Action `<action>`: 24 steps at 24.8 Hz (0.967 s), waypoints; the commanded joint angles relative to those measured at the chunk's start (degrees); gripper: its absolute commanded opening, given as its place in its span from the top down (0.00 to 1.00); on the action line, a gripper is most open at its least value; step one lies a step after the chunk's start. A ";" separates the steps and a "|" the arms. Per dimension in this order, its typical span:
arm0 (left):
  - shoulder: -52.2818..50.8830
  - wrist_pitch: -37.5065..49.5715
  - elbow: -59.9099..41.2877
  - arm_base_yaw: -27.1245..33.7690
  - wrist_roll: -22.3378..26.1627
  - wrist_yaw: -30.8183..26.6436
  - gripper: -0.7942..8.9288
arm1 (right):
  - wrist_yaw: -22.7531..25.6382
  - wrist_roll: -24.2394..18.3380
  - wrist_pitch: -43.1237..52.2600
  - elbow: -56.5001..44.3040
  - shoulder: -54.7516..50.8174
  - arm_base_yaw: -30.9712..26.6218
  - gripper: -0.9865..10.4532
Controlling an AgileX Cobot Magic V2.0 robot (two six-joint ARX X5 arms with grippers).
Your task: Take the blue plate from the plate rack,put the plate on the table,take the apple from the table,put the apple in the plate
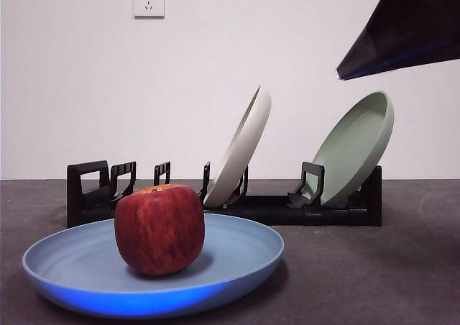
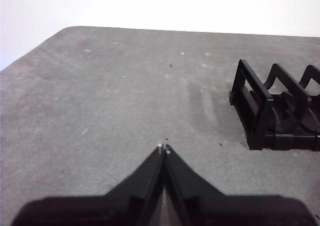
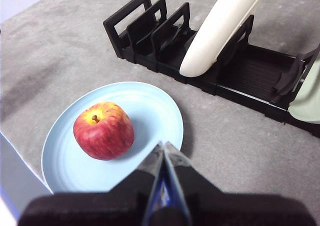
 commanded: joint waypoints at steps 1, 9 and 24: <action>-0.15 0.26 -0.76 0.15 0.24 -0.07 0.92 | 0.17 -0.07 0.31 -0.33 0.02 0.02 0.92; -0.15 0.26 -0.76 0.15 0.24 -0.07 0.92 | 6.19 -9.49 0.37 -0.33 -1.88 -4.02 0.92; -0.15 0.26 -0.76 0.15 0.24 -0.07 0.92 | 2.43 -8.15 1.01 -10.58 -27.17 -41.86 0.92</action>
